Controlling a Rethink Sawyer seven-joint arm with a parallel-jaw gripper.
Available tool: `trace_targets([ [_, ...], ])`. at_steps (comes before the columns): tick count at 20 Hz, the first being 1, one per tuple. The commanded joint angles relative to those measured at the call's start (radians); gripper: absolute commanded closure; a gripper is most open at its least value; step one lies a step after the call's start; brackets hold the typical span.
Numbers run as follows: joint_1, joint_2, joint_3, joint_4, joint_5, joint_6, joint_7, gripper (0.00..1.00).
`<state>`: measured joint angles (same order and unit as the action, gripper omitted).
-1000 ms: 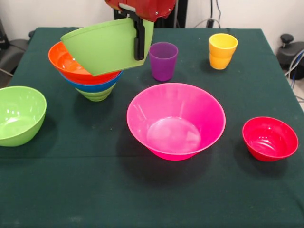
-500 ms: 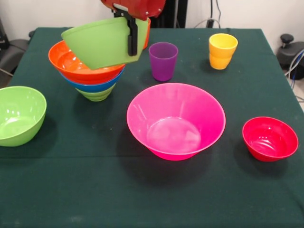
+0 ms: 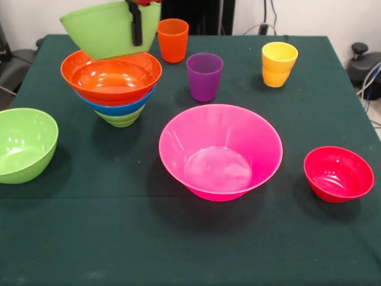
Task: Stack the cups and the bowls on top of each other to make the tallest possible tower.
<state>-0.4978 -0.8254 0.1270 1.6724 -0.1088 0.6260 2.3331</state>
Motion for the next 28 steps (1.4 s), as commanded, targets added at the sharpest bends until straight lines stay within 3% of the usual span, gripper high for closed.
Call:
trace_targets([
  [1, -0.014, -0.018, 0.048, 0.096, -0.041, -0.061, -0.049, 1.0],
  [19, -0.005, 0.086, 0.01, 0.037, -0.088, -0.157, -0.01, 1.0],
  [28, 0.001, 0.07, -0.001, 0.097, -0.07, -0.175, 0.005, 1.0],
])
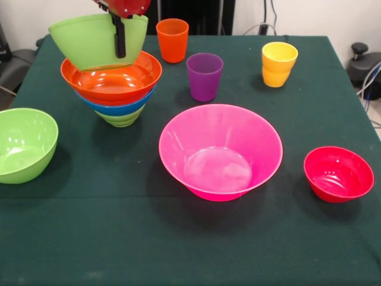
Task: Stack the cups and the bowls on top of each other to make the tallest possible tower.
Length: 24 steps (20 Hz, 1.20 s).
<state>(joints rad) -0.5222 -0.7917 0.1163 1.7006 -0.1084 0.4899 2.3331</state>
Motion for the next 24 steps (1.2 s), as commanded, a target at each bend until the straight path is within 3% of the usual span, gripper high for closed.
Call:
trace_targets([
  [1, 0.021, 0.036, 0.014, 0.078, -0.068, -0.043, 0.002, 1.0],
  [15, 0.024, -0.012, -0.003, 0.135, -0.069, -0.044, -0.003, 1.0],
  [24, -0.016, -0.013, 0.012, 0.171, -0.076, -0.09, -0.024, 1.0],
])
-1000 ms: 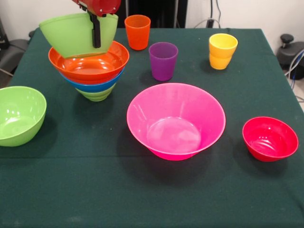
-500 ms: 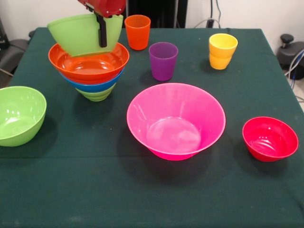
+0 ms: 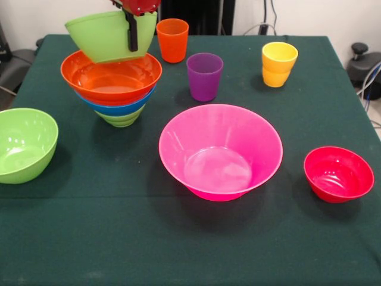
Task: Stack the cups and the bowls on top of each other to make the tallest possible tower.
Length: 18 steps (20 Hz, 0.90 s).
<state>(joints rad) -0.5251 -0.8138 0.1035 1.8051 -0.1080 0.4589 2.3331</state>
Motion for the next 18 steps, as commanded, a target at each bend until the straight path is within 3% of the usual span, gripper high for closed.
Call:
trace_targets([
  [1, -0.02, 0.013, 0.027, 0.071, -0.079, -0.063, -0.028, 1.0],
  [10, -0.051, 0.053, 0.019, 0.066, -0.125, -0.121, -0.028, 1.0],
  [18, -0.062, 0.067, 0.03, 0.049, -0.127, -0.111, -0.021, 1.0],
])
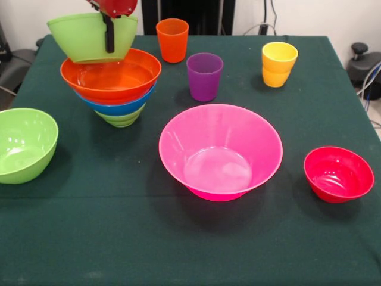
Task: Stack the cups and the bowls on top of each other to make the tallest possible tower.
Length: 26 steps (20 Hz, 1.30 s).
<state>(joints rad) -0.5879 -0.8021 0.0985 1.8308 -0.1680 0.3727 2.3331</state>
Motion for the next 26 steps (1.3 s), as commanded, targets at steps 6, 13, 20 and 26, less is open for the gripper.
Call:
trace_targets([
  [6, 0.014, 0.053, 0.032, 0.019, -0.061, -0.015, -0.011, 1.0],
  [13, 0.006, 0.05, 0.053, 0.016, -0.054, 0.02, -0.035, 1.0],
  [20, -0.005, 0.054, 0.077, 0.011, -0.056, 0.029, -0.062, 1.0],
  [26, -0.011, 0.063, 0.095, -0.01, -0.07, 0.045, -0.097, 1.0],
])
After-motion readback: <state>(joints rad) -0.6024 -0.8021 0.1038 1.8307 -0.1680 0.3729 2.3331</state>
